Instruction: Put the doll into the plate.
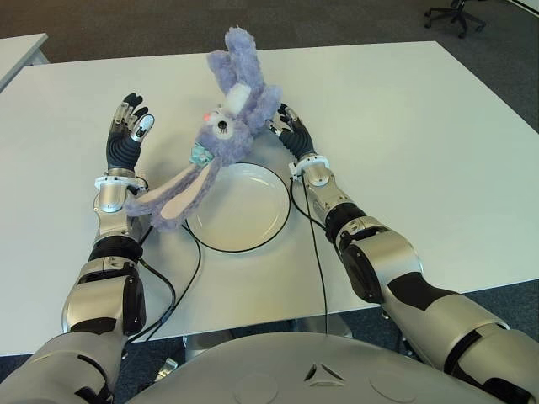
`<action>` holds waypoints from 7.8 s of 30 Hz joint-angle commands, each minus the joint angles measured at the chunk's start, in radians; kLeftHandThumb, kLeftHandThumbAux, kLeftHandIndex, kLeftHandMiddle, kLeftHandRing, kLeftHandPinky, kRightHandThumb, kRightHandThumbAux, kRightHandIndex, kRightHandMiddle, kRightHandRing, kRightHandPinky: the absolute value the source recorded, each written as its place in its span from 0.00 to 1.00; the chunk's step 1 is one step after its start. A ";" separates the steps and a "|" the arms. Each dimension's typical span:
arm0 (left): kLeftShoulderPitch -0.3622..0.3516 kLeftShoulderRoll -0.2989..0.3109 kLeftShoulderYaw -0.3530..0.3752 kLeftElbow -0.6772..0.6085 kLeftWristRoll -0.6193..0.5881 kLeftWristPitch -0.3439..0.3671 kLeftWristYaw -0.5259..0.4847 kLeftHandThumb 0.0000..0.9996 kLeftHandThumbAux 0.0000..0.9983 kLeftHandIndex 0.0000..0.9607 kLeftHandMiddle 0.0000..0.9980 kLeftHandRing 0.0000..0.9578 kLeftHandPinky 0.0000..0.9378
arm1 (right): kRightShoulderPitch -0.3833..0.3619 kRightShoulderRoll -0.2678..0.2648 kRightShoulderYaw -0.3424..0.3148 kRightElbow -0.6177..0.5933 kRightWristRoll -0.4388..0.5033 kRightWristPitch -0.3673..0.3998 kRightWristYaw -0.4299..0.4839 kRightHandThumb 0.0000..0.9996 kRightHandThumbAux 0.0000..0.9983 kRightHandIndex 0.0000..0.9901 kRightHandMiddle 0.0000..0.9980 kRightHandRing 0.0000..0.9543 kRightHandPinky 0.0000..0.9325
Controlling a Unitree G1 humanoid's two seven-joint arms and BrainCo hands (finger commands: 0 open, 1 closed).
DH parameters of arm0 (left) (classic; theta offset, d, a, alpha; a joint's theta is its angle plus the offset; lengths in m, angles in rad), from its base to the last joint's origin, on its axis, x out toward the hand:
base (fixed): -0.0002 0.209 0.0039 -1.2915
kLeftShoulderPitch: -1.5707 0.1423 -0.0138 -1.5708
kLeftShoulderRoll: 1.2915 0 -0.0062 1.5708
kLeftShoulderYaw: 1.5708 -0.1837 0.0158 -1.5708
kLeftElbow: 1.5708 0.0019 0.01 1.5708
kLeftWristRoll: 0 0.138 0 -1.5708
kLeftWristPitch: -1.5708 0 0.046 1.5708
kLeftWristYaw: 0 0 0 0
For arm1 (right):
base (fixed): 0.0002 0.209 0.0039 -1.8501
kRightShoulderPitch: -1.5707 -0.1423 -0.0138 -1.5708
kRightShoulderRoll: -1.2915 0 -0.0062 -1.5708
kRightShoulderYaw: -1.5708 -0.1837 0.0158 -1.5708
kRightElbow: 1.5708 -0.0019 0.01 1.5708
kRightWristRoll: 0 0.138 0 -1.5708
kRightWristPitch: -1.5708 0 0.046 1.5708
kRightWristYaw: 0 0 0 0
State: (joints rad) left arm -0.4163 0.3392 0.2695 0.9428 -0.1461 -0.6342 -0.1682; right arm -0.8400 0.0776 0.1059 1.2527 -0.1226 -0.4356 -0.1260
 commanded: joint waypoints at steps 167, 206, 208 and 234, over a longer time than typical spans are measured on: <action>0.094 -0.056 -0.029 0.115 0.026 0.044 0.010 0.00 0.46 0.00 0.08 0.10 0.13 | -0.170 0.180 0.010 0.038 -0.018 0.110 0.006 0.51 0.48 0.07 0.07 0.09 0.17; 0.071 -0.044 -0.031 0.145 0.029 0.043 0.015 0.00 0.45 0.00 0.08 0.10 0.15 | -0.221 0.195 0.011 0.044 -0.019 0.168 -0.019 0.53 0.46 0.09 0.10 0.12 0.20; 0.070 -0.043 -0.031 0.145 0.029 0.043 0.015 0.00 0.45 0.00 0.08 0.11 0.15 | -0.222 0.196 0.010 0.045 -0.020 0.163 -0.024 0.53 0.47 0.10 0.12 0.13 0.20; 0.077 -0.048 -0.034 0.130 0.033 0.046 0.026 0.00 0.45 0.00 0.08 0.11 0.14 | -0.231 0.197 0.044 0.037 -0.045 0.179 -0.068 0.53 0.46 0.13 0.15 0.17 0.22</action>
State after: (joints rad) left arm -0.4561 0.3612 0.2572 0.9944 -0.1385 -0.6130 -0.1576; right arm -0.9983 0.0876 0.1454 1.2770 -0.1603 -0.2981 -0.1993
